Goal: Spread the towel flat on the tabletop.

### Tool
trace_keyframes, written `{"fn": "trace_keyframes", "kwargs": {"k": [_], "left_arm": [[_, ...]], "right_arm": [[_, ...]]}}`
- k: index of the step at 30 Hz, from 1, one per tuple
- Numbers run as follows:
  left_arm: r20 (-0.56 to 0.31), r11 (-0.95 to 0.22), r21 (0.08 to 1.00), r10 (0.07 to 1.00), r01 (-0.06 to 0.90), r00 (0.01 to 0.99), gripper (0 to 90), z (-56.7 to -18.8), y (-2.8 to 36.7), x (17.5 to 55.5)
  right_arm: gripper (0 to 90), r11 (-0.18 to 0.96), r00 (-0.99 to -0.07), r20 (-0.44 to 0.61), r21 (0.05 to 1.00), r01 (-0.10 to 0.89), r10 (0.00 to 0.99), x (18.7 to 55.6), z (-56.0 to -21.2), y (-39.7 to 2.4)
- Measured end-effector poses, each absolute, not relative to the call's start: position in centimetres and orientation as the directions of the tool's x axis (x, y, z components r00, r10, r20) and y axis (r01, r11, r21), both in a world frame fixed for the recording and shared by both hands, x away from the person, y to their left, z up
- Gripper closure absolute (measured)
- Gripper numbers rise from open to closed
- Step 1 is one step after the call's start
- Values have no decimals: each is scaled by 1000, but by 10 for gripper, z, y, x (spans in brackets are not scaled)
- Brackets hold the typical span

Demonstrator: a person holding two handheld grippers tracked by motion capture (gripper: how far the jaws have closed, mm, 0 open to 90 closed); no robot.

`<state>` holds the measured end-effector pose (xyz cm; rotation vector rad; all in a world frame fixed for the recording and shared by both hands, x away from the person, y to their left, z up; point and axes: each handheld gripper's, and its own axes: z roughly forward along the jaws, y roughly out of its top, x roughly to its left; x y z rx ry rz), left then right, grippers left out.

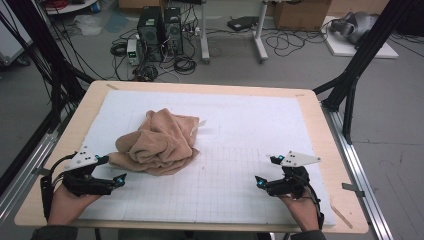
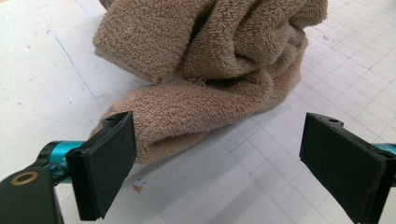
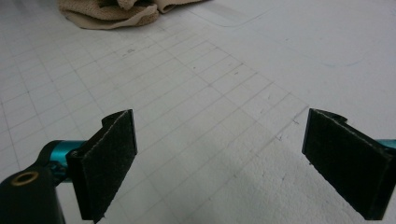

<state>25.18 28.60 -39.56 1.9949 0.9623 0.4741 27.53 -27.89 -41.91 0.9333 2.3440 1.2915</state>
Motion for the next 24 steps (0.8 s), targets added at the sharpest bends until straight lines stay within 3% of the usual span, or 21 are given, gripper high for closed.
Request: {"fn": "trace_keyframes", "kwargs": {"k": [24], "left_arm": [[-10, -356, 832, 757, 425, 653, 121, -378, 285, 257]], "right_arm": [[93, 419, -789, 15, 841, 342, 615, 291, -399, -250]]}}
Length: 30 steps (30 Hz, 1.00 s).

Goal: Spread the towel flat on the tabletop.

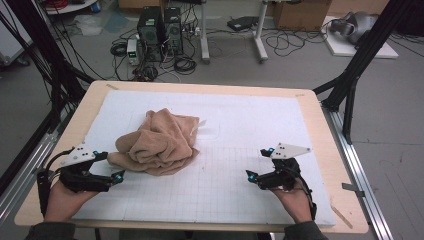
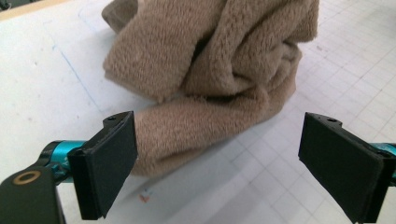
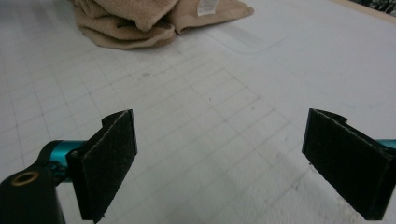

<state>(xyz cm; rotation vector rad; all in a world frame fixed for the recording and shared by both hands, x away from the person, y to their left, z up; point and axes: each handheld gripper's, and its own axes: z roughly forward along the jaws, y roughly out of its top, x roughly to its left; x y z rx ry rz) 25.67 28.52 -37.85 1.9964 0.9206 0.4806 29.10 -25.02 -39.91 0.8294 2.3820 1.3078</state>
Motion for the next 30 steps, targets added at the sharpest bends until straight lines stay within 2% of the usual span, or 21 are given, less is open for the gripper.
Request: {"fn": "trace_keyframes", "kwargs": {"k": [14, 22, 24, 27, 30], "left_arm": [[-35, -365, 831, 721, 421, 692, 155, -368, 268, 284], [-24, -383, 813, 732, 439, 681, 195, -376, 262, 303], [-22, -387, 808, 733, 443, 680, 217, -380, 260, 309], [-18, -394, 803, 734, 448, 679, 299, -386, 257, 316], [-31, -402, 791, 726, 461, 687, 352, -391, 255, 322]], "right_arm": [[94, 484, -852, -19, 829, 279, 523, 331, -365, -187], [121, 503, -879, 3, 819, 276, 476, 351, -366, -150], [152, 521, -890, -2, 812, 264, 455, 357, -370, -140], [191, 527, -906, 25, 806, 269, 423, 367, -382, -118], [200, 545, -917, 27, 797, 259, 398, 372, -389, -105]]}}
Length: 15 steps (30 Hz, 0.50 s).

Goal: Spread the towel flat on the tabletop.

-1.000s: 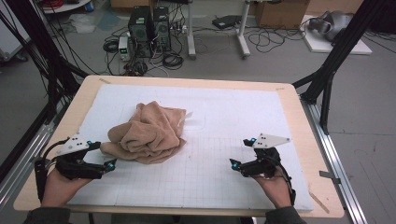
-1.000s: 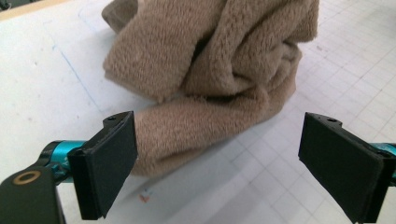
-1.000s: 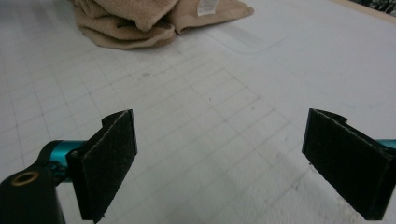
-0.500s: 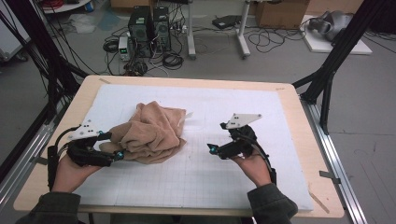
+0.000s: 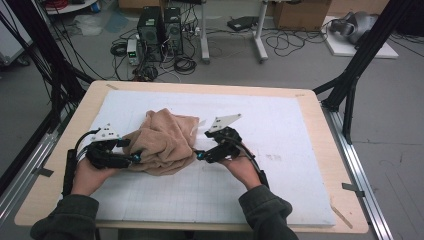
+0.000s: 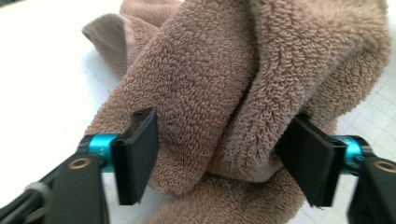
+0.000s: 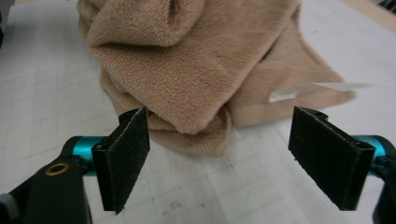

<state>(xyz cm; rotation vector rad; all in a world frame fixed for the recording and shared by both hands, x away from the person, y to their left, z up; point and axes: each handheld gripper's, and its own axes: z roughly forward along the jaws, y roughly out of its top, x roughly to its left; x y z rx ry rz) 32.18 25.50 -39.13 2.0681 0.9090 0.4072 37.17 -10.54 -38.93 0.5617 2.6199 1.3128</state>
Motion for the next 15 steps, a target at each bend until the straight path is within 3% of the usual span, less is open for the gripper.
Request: {"fn": "trace_keyframes", "kwargs": {"k": [2, 3, 4, 6, 10, 11, 12, 13, 15], "left_arm": [[-32, -414, 784, 718, 462, 696, 445, -394, 254, 325], [-34, -421, 779, 712, 465, 701, 533, -396, 253, 326], [-31, -431, 773, 707, 466, 706, 533, -398, 252, 327], [-34, -441, 767, 698, 467, 715, 621, -401, 251, 328], [-81, -403, 778, 695, 481, 714, 712, -415, 256, 327], [-81, -403, 778, 695, 481, 714, 719, -415, 256, 327], [-87, -395, 783, 696, 481, 713, 719, -416, 257, 327], [-86, -393, 785, 696, 478, 713, 731, -417, 258, 326], [-83, -393, 787, 697, 476, 712, 740, -417, 258, 325]], "right_arm": [[210, 556, -927, 45, 789, 262, 373, 374, -397, -93], [230, 571, -937, 62, 779, 261, 344, 376, -404, -81], [230, 571, -937, 62, 779, 261, 344, 376, -404, -81], [274, 604, -948, 64, 757, 249, 311, 378, -414, -63], [442, 623, -953, 58, 744, 240, 298, 381, -424, -49], [442, 623, -953, 58, 744, 240, 298, 381, -424, -49], [525, 624, -956, 61, 746, 234, 286, 382, -425, -47], [669, 632, -964, 43, 747, 206, 264, 382, -424, -47], [743, 635, -968, 35, 749, 190, 248, 382, -421, -49]]}}
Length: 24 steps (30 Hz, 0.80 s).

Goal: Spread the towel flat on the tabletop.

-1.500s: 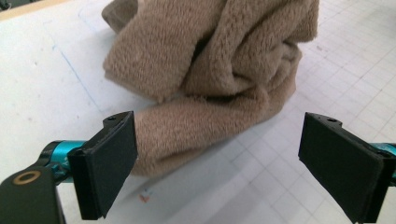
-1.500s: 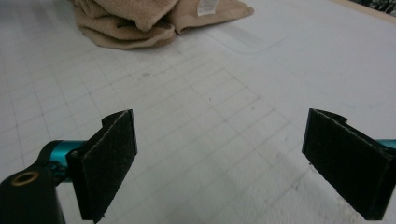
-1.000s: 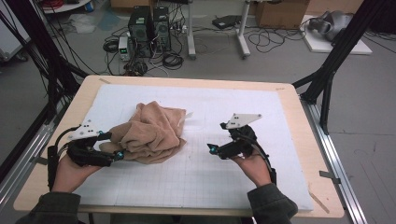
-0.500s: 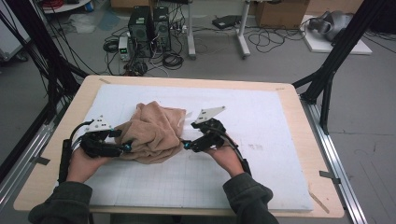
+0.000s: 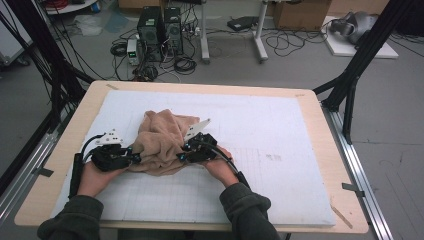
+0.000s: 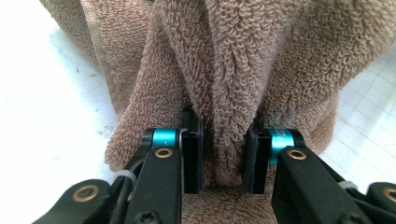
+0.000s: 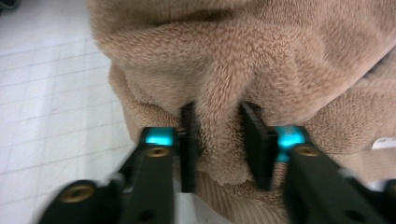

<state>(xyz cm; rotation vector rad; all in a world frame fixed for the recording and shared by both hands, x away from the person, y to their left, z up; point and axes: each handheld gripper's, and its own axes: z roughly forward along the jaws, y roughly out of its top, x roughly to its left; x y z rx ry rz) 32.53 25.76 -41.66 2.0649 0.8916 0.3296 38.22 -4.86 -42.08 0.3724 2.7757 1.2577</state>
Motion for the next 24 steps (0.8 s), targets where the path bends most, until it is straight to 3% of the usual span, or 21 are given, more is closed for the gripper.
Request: {"fn": "trace_keyframes", "kwargs": {"k": [9, 17, 24], "left_arm": [[-84, -373, 807, 695, 458, 714, 752, -407, 257, 314], [-117, -341, 843, 640, 417, 760, 755, -395, 244, 294], [-104, -387, 839, 576, 382, 811, 754, -399, 216, 270]], "right_arm": [[783, 620, -965, 18, 763, 183, 263, 376, -399, -87], [787, 586, -952, -3, 789, 185, 305, 344, -369, -156], [788, 601, -951, -16, 779, 182, 309, 304, -372, -190]]}}
